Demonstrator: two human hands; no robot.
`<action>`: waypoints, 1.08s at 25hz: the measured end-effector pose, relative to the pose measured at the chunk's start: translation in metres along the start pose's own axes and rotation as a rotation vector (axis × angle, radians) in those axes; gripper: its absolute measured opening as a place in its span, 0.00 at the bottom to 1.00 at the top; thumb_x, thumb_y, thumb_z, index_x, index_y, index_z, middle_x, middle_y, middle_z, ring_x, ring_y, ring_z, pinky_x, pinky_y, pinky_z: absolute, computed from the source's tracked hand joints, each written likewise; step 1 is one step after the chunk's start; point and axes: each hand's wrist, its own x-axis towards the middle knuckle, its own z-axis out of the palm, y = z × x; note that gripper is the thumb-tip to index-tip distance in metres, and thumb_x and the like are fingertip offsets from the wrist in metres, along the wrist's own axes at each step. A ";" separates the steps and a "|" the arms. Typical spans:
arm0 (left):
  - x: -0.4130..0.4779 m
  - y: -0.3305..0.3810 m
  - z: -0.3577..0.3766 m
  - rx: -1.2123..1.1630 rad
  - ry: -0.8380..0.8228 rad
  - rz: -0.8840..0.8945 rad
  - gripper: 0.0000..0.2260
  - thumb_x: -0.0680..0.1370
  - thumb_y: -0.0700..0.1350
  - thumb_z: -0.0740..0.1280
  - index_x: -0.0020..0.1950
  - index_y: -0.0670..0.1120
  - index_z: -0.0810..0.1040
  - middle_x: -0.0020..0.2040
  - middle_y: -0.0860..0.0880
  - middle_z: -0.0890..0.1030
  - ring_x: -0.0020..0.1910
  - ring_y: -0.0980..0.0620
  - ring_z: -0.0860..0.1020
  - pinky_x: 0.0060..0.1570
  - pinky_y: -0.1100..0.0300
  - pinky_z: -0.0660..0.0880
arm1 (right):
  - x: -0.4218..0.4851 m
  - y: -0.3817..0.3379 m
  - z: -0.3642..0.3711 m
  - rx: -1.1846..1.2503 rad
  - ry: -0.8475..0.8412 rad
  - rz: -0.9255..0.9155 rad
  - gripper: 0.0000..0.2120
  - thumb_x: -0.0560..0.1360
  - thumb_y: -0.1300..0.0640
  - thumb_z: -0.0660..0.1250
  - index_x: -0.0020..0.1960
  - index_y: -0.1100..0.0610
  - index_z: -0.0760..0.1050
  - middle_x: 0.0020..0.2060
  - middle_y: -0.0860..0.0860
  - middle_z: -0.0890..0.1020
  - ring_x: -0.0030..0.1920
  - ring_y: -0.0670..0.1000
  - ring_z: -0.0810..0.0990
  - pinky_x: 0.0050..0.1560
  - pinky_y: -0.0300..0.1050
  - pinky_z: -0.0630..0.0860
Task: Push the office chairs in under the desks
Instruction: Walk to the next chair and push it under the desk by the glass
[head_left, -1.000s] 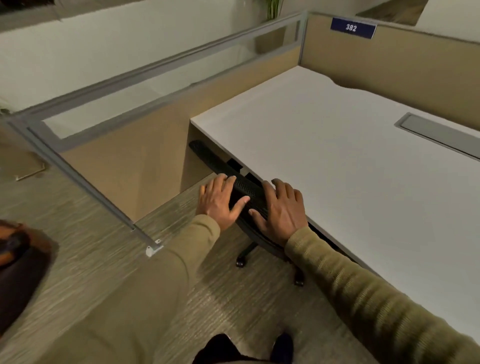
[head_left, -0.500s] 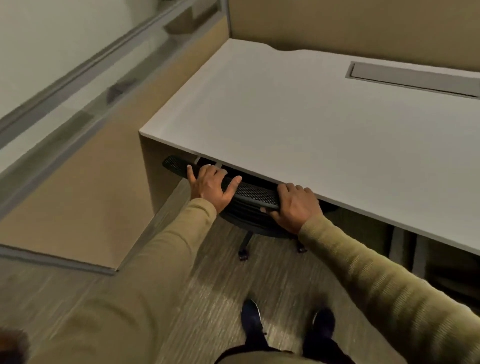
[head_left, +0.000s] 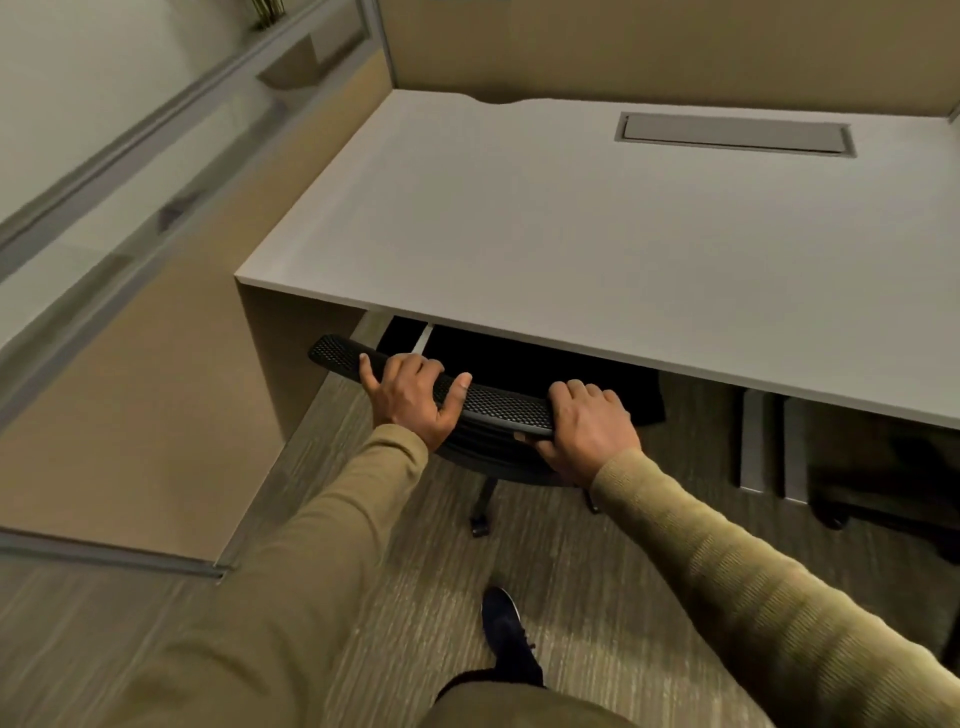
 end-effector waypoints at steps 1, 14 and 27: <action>-0.009 0.006 -0.001 0.000 0.004 0.004 0.27 0.79 0.65 0.52 0.48 0.47 0.82 0.49 0.49 0.82 0.56 0.45 0.77 0.71 0.30 0.52 | -0.011 0.003 0.000 0.007 0.006 0.004 0.28 0.74 0.32 0.61 0.61 0.54 0.68 0.55 0.53 0.77 0.54 0.55 0.77 0.57 0.51 0.71; -0.029 0.059 0.004 -0.051 0.139 0.051 0.25 0.78 0.63 0.55 0.45 0.47 0.83 0.46 0.49 0.82 0.52 0.44 0.78 0.70 0.33 0.56 | -0.058 0.040 -0.011 0.016 0.090 0.066 0.25 0.72 0.33 0.64 0.57 0.52 0.71 0.49 0.50 0.78 0.48 0.53 0.77 0.51 0.48 0.71; 0.053 0.068 0.046 -0.109 0.087 0.111 0.24 0.77 0.64 0.57 0.45 0.46 0.82 0.45 0.47 0.81 0.50 0.43 0.77 0.68 0.33 0.60 | 0.019 0.076 -0.021 -0.007 0.013 0.175 0.26 0.70 0.39 0.69 0.62 0.52 0.70 0.58 0.52 0.78 0.57 0.56 0.77 0.60 0.51 0.71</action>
